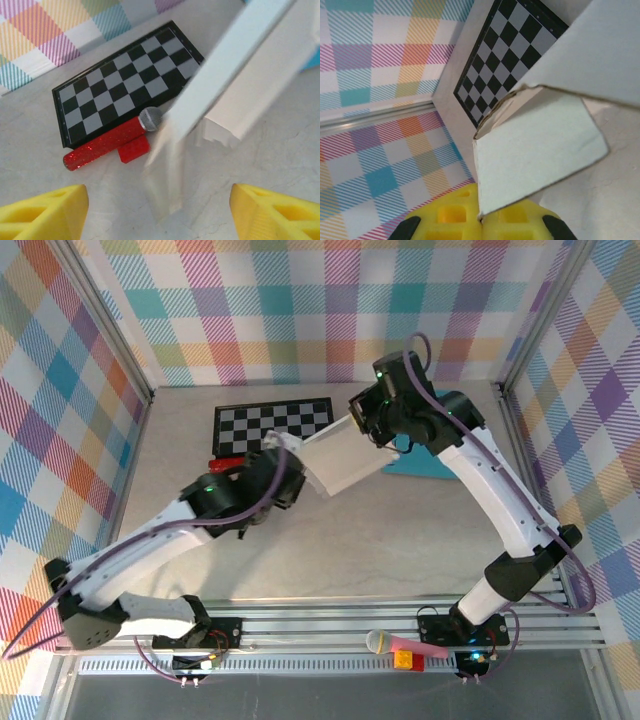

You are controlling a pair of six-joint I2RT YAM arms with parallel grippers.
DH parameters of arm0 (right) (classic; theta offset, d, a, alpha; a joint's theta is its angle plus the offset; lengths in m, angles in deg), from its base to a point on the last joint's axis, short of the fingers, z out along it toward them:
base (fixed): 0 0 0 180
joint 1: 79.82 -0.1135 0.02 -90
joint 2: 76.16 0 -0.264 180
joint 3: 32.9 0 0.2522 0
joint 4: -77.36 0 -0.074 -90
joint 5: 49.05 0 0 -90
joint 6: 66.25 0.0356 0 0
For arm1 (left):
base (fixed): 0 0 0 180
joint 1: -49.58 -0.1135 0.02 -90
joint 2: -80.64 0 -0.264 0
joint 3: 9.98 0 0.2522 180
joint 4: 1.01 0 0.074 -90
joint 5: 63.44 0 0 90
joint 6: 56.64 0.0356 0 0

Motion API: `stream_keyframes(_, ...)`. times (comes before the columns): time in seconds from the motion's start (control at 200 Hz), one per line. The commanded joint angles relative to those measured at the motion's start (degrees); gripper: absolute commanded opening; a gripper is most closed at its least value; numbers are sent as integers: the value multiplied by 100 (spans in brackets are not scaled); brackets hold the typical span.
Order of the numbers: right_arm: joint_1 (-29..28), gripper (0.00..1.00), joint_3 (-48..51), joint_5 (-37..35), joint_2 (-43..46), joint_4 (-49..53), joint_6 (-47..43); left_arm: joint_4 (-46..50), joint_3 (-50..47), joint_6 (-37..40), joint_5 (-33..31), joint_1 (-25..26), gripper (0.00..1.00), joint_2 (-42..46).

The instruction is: Fold the paper box

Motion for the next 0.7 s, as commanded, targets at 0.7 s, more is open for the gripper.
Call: stream_keyframes(0.7,702,0,109,1596,34,510,1169,-2868,-1810,631,1577,-1243,65,528)
